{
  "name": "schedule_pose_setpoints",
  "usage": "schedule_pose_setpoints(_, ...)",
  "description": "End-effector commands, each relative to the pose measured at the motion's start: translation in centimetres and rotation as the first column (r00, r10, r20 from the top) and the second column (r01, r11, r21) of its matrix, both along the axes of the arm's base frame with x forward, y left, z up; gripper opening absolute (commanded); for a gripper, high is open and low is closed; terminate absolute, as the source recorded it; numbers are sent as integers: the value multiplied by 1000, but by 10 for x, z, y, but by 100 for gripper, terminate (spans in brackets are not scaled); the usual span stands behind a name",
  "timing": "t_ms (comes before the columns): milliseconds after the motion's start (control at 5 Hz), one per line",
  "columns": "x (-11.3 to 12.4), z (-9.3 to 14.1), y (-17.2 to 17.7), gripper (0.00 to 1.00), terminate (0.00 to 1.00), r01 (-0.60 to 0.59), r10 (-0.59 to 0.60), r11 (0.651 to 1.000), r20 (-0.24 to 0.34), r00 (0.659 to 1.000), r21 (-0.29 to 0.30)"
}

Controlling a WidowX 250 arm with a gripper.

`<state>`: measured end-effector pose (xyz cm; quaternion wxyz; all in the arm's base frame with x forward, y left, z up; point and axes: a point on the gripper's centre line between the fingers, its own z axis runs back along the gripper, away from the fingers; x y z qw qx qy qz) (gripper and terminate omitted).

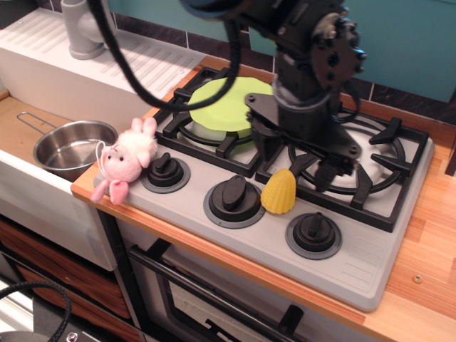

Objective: End effector reaching corn

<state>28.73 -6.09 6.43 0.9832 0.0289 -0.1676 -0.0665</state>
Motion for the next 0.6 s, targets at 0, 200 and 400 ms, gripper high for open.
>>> schedule_pose_setpoints(0, 0, 15, 15, 100, 0, 1, -1, 1000, 39, 999, 14)
schedule_pose_setpoints(200, 0, 15, 11, 100, 0, -11, 11, 1000, 28, 1000, 0)
schedule_pose_setpoints(400, 3, 7, 5, 100, 100, -16, 17, 1000, 32, 999, -8)
